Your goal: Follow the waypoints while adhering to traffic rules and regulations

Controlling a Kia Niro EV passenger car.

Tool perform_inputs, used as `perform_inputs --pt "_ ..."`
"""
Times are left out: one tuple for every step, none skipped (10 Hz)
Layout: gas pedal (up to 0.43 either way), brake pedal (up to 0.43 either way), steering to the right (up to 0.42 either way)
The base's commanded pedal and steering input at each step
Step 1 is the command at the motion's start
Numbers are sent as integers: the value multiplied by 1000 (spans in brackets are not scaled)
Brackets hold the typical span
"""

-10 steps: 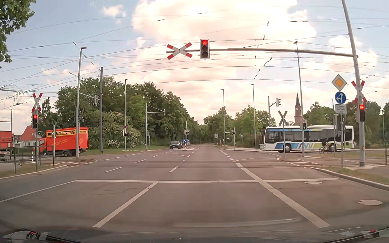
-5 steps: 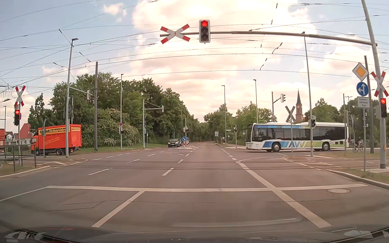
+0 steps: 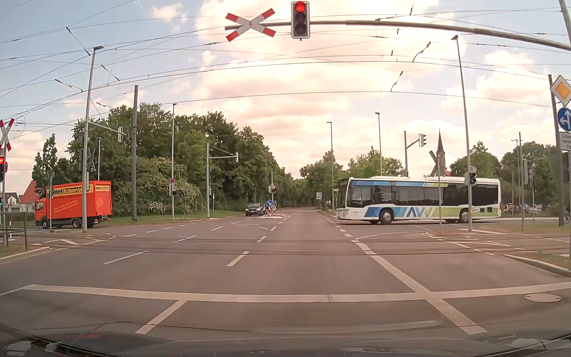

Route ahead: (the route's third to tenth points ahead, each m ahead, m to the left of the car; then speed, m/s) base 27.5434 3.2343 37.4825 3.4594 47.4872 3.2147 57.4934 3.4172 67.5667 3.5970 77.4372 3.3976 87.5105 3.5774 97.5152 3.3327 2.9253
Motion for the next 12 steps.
perform_inputs --pt "0 226 -5" --pt "0 232 -3" --pt "0 238 -4" --pt "0 250 -3" --pt "0 250 -3" --pt "0 250 -3" --pt "0 256 -2" --pt "0 256 -2" --pt "0 256 -2" --pt "0 256 -3" --pt "0 256 -3" --pt "0 256 -2"
